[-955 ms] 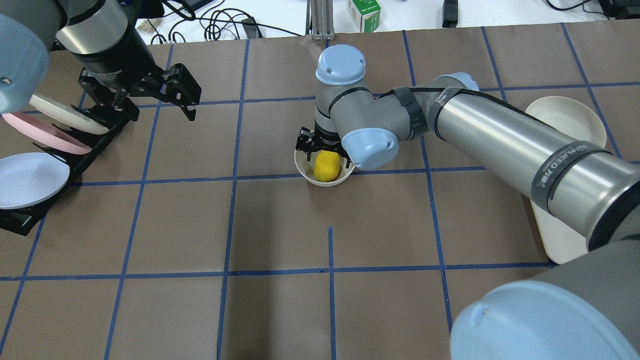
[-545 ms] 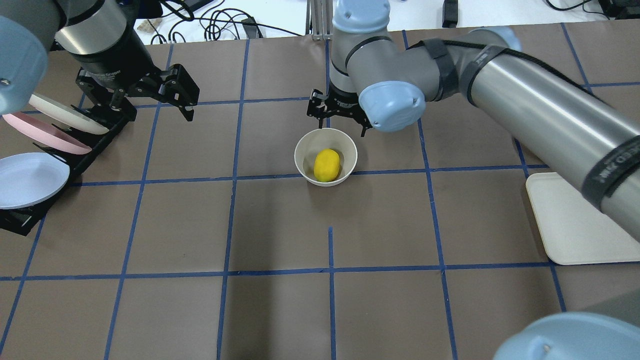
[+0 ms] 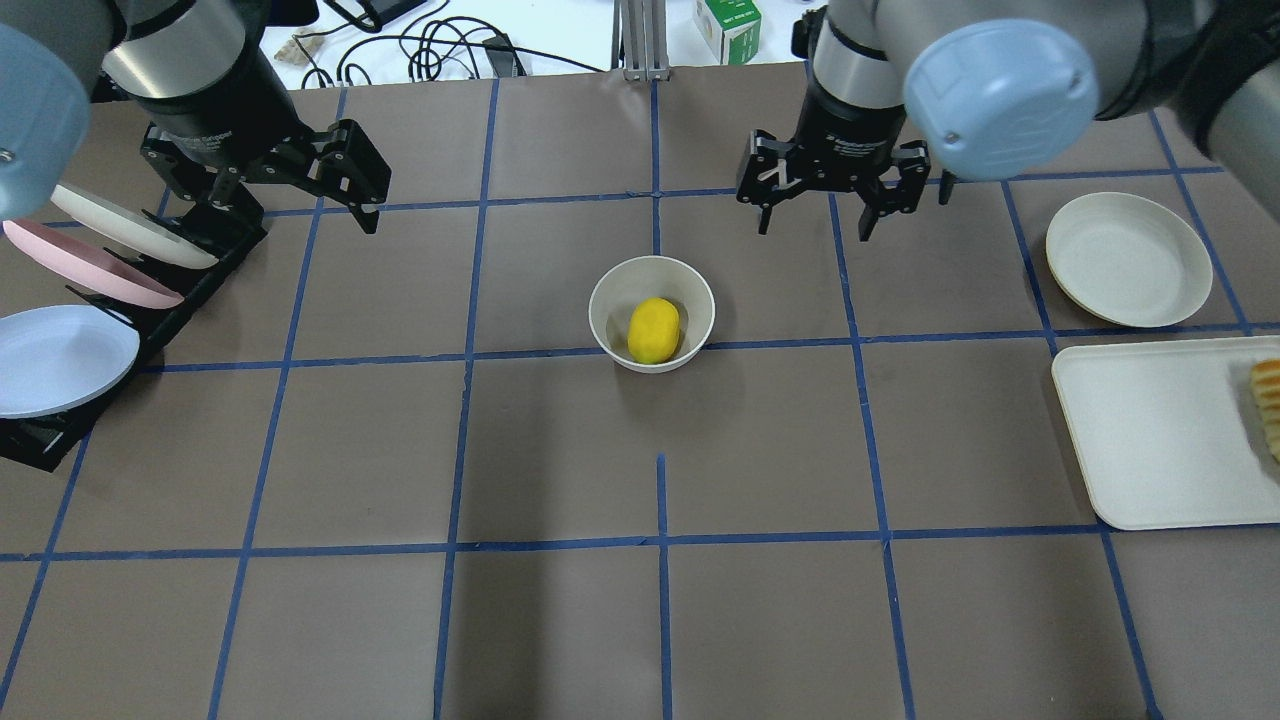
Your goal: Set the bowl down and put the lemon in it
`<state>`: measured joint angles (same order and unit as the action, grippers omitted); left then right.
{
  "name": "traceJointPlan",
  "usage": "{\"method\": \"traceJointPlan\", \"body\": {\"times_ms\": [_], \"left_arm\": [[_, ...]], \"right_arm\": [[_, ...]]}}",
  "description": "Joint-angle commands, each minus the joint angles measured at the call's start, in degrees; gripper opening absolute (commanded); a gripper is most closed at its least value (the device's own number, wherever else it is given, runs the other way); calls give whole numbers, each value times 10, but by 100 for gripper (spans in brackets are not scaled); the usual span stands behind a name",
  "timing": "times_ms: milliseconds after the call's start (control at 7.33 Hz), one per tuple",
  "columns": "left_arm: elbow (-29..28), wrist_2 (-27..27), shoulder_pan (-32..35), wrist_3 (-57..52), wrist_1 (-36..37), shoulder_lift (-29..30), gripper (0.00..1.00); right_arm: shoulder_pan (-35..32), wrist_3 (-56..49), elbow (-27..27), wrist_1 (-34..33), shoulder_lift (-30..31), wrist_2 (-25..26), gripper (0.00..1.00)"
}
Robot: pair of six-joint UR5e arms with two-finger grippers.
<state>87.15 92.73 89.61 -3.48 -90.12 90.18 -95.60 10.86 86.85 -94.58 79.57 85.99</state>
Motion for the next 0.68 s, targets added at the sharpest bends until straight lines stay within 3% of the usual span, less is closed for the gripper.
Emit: {"method": "traceJointPlan", "body": {"times_ms": [0,409,545], "left_arm": [[2,1,0,0,0,-1,100],[2,1,0,0,0,-2,100],[3,1,0,0,0,-1,100]], "right_arm": [[30,-42,23,41,56,11,100],[33,-46,32,69,97,29,100],[35,-46,32,83,102,84,100]]}}
